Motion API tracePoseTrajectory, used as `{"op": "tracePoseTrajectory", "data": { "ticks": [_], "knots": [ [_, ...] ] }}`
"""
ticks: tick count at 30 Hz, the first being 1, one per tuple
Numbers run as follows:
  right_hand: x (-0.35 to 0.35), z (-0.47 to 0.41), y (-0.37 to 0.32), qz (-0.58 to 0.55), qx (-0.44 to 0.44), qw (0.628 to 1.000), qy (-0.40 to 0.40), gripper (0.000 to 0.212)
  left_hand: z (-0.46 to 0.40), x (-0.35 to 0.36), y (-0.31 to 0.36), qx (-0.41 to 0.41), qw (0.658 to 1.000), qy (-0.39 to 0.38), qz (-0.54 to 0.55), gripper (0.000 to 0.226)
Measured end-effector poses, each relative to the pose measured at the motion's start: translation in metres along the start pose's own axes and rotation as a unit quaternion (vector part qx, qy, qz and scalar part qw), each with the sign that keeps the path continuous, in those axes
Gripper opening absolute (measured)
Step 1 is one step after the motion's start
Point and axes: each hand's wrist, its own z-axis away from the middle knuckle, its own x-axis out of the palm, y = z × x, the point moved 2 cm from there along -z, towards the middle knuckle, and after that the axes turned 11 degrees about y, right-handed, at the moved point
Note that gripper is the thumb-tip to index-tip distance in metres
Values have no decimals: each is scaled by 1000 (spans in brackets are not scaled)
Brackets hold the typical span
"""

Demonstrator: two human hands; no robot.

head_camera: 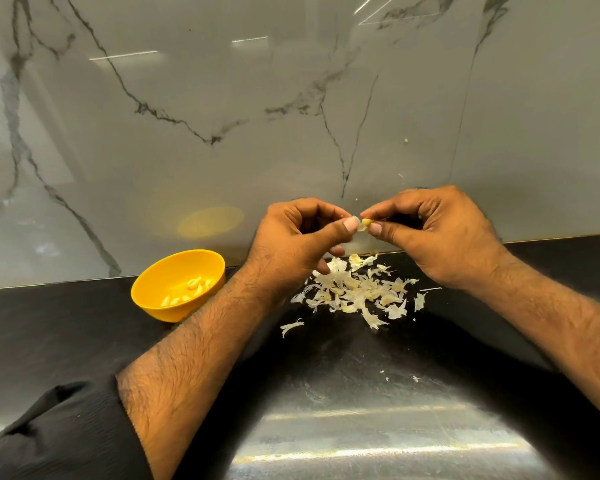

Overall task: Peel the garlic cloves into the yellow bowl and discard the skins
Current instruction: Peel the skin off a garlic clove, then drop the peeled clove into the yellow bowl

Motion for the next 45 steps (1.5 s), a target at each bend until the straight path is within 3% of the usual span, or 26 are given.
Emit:
{"op": "tracePoseTrajectory", "data": {
  "ticks": [18,23,28,31,33,36,40,41,43,45],
  "knots": [
    [7,5,-13,128,-121,984,-38,14,6,7,6,160,981,22,-110,8],
    [3,4,-10,35,-51,998,-13,12,9,6,14,190,972,12,-135,9],
    [3,-2,-4,-126,101,987,-29,12,6,-2,13,109,994,-3,-22,11],
    [-3,-4,-1,-145,138,980,-21,14,2,-6,12,73,997,-4,32,13],
    [-8,-6,1,-99,137,985,-46,8,0,-8,11,47,997,-8,66,16],
    [-10,-8,3,94,91,985,-109,11,-1,-11,12,5,993,-20,112,20],
    [-8,-5,1,172,83,962,-193,18,-1,-13,12,-26,990,-24,135,20],
    [-8,-5,0,186,72,960,-194,8,-1,-14,11,-28,990,-24,133,20],
    [-11,-7,-2,206,58,964,-160,21,-2,-14,10,-26,992,-25,124,20],
    [-14,-9,-1,181,64,975,-112,18,-2,-13,10,-20,993,-27,111,20]
  ]
}}
